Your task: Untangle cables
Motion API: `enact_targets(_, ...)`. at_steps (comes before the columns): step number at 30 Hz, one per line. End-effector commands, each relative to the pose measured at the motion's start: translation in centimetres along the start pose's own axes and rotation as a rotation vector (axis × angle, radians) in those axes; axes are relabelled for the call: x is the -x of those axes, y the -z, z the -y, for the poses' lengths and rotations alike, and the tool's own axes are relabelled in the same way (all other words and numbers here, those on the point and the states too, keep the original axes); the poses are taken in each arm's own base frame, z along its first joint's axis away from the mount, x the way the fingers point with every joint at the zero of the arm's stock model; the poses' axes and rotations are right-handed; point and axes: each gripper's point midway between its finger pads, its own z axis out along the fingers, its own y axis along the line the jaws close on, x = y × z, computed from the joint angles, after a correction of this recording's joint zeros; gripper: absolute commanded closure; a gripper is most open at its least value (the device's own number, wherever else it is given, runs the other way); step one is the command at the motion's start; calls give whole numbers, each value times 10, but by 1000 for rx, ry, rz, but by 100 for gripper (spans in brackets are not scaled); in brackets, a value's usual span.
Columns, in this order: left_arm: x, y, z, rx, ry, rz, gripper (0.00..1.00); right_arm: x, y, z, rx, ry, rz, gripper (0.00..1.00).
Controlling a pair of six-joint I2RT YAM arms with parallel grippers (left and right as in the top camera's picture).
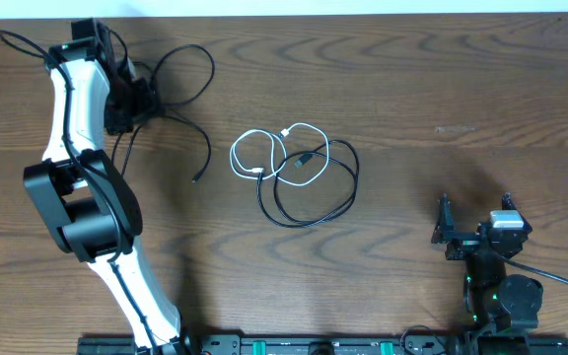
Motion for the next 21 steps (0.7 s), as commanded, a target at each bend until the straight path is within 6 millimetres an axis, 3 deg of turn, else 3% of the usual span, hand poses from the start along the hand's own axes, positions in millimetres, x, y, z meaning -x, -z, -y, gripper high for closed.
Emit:
enact_targets(1, -2, -11, -8, 36, -46, -12, 49, -1, 0, -3, 12, -13, -1, 1)
enact_targets(2, 3, -12, -7, 34, -47, 8, 68, -1, 0, -3, 12, -13, -1, 1)
enact_targets(5, 20, -10, -6, 25, -2, 79, 92, -1, 0, -3, 12, -13, -1, 1)
enact_targets(10, 61, 18, -3, -16, 178, 236, 92, -1, 0, -3, 12, -13, -1, 1)
enact_targets(13, 89, 58, -1, -70, 262, 358, 92, -1, 0, -3, 11, -13, -1, 1)
enact_targets(18, 127, 146, 9, -254, 353, 577, 93, -1, 0, -3, 12, -13, -1, 1)
enact_targets(21, 141, 182, -1, -314, 379, 690, 93, -1, 0, -3, 12, -13, -1, 1)
